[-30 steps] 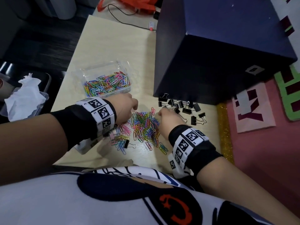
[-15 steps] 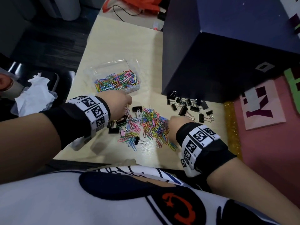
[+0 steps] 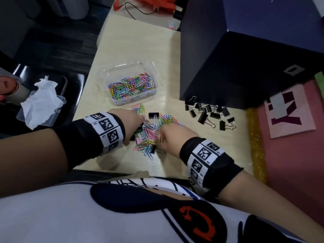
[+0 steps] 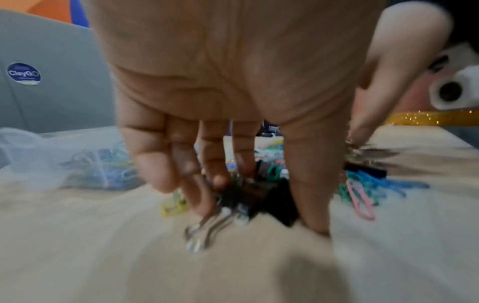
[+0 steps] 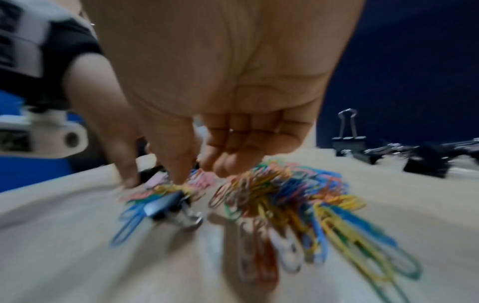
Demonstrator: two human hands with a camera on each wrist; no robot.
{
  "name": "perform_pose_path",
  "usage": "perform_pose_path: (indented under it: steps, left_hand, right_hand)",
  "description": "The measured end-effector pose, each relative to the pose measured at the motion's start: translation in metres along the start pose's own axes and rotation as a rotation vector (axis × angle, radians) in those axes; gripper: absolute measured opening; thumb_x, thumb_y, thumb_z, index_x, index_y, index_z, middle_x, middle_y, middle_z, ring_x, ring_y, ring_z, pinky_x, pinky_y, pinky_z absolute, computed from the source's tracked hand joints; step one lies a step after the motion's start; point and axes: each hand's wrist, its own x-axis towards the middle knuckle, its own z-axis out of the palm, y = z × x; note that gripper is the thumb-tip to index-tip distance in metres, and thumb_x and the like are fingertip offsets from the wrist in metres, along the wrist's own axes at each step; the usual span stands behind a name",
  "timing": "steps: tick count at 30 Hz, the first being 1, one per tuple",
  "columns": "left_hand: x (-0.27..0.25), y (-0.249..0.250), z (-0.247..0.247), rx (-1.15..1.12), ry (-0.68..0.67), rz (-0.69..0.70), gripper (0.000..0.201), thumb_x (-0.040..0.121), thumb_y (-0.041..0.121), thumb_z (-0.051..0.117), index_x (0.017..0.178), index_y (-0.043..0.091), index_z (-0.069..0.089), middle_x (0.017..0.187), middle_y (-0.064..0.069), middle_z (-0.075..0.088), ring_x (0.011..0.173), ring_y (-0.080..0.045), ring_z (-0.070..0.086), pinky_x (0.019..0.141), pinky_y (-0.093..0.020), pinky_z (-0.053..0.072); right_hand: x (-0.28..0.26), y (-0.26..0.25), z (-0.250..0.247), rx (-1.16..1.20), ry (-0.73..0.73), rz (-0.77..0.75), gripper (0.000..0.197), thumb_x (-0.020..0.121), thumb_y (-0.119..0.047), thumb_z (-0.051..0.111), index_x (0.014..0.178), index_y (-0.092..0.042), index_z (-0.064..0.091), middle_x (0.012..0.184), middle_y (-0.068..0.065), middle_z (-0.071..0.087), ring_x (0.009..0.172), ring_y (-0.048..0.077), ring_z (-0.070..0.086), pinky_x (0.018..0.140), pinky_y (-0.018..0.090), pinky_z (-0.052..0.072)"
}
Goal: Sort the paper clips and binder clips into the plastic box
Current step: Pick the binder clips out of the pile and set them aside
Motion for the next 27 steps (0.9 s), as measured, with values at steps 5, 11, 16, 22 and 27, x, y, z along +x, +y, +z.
perform_pose_path:
  steps: [5, 11, 16, 22, 27]
  left_hand:
    - [0.0, -0.001, 0.002, -0.032, 0.05, 0.011, 0.059, 0.072, 0.027, 0.076, 0.122, 0.02, 0.044, 0.11, -0.007, 0.052, 0.092, -0.03, 0.061, 0.064, -0.036, 0.048]
    - [0.003, -0.004, -0.006, -0.062, 0.085, -0.005, 0.051, 0.068, 0.04, 0.075, 0.107, 0.023, 0.047, 0.095, 0.0, 0.057, 0.083, -0.023, 0.057, 0.062, -0.033, 0.049]
    - [0.007, -0.01, -0.026, -0.119, 0.126, 0.007, 0.035, 0.075, 0.043, 0.069, 0.102, 0.025, 0.054, 0.083, 0.005, 0.054, 0.081, -0.021, 0.053, 0.057, -0.027, 0.037]
    - [0.02, -0.009, -0.026, -0.035, 0.067, 0.053, 0.03, 0.083, 0.032, 0.062, 0.112, 0.026, 0.056, 0.104, 0.0, 0.058, 0.095, -0.022, 0.057, 0.066, -0.029, 0.041]
    - [0.023, -0.009, -0.026, -0.045, 0.042, 0.031, 0.031, 0.081, 0.034, 0.065, 0.109, 0.025, 0.054, 0.102, 0.0, 0.058, 0.092, -0.021, 0.057, 0.062, -0.029, 0.041]
  right_hand:
    - [0.005, -0.02, 0.019, -0.22, 0.008, -0.193, 0.049, 0.088, -0.047, 0.055, 0.124, -0.014, 0.05, 0.121, 0.008, 0.054, 0.11, 0.03, 0.055, 0.083, 0.039, 0.047]
    - [0.008, -0.013, 0.02, -0.099, 0.096, -0.225, 0.042, 0.089, -0.039, 0.057, 0.121, -0.014, 0.048, 0.12, 0.008, 0.053, 0.108, 0.03, 0.056, 0.076, 0.035, 0.045]
    - [0.009, 0.009, 0.014, 0.249, 0.285, -0.139, 0.029, 0.085, -0.041, 0.063, 0.104, -0.021, 0.053, 0.108, 0.001, 0.057, 0.097, 0.022, 0.056, 0.078, 0.032, 0.044]
    - [0.014, 0.045, 0.006, 0.448, 0.454, 0.058, 0.023, 0.084, -0.038, 0.067, 0.094, -0.023, 0.054, 0.101, -0.003, 0.052, 0.083, 0.015, 0.058, 0.079, 0.032, 0.051]
    - [0.022, 0.07, -0.001, 0.448, 0.607, 0.323, 0.025, 0.088, -0.036, 0.059, 0.108, -0.022, 0.057, 0.116, 0.001, 0.047, 0.1, 0.022, 0.055, 0.082, 0.033, 0.049]
